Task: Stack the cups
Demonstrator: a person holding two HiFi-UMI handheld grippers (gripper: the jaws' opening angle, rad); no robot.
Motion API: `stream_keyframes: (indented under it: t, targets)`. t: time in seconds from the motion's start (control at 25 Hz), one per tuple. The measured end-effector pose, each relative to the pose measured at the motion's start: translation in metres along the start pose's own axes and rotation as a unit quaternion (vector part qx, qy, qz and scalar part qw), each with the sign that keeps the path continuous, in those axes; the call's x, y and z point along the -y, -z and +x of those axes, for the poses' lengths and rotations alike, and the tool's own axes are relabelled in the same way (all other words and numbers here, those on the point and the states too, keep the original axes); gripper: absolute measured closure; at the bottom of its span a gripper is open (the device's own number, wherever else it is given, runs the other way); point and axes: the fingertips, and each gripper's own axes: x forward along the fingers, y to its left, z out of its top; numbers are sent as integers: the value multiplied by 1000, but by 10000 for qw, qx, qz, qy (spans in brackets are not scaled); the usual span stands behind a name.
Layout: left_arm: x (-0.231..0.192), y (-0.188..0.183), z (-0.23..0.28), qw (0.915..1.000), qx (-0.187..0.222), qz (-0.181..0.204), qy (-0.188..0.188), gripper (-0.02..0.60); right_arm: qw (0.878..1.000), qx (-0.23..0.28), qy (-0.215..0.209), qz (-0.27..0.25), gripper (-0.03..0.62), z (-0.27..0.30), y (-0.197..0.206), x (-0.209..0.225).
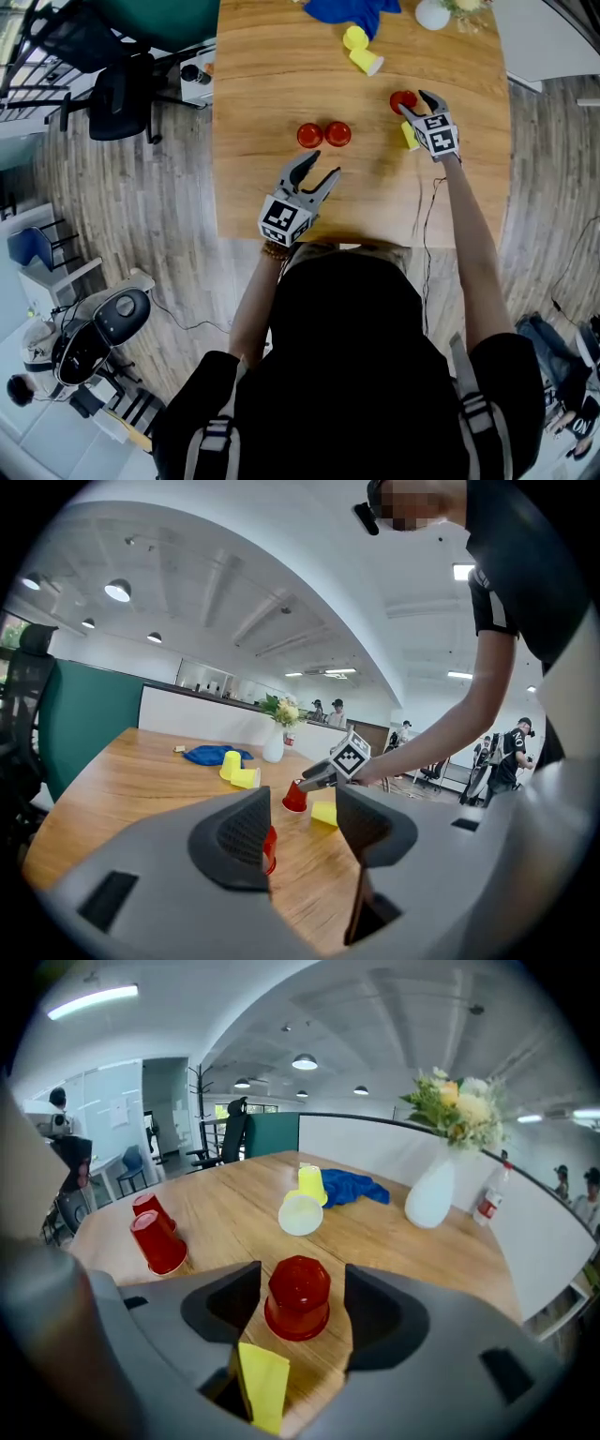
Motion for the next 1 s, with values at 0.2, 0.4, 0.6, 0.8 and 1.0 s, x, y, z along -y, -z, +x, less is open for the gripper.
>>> stream_keyframes:
  t: [0.2, 0.4, 0.6, 0.8, 1.0]
  targets:
    - [2, -1, 0, 10000, 2, 8, -3, 341, 9996, -185, 16, -233, 359, 7, 2, -5]
    - [3, -1, 1, 10000, 14, 20, 21, 342, 9986, 275, 89, -454, 362, -15, -34, -21]
    - [2, -1, 3, 10000, 29, 6, 42, 342, 9931, 646, -286, -940, 362, -41, -59, -81]
    - [2, 0, 4, 10000, 45, 4, 73, 344, 9901, 536, -657, -1120, 364, -41, -42, -131]
    - [4, 2, 2, 9999, 25, 9, 108, 344, 9885, 359, -806, -1227, 364, -35, -28, -151]
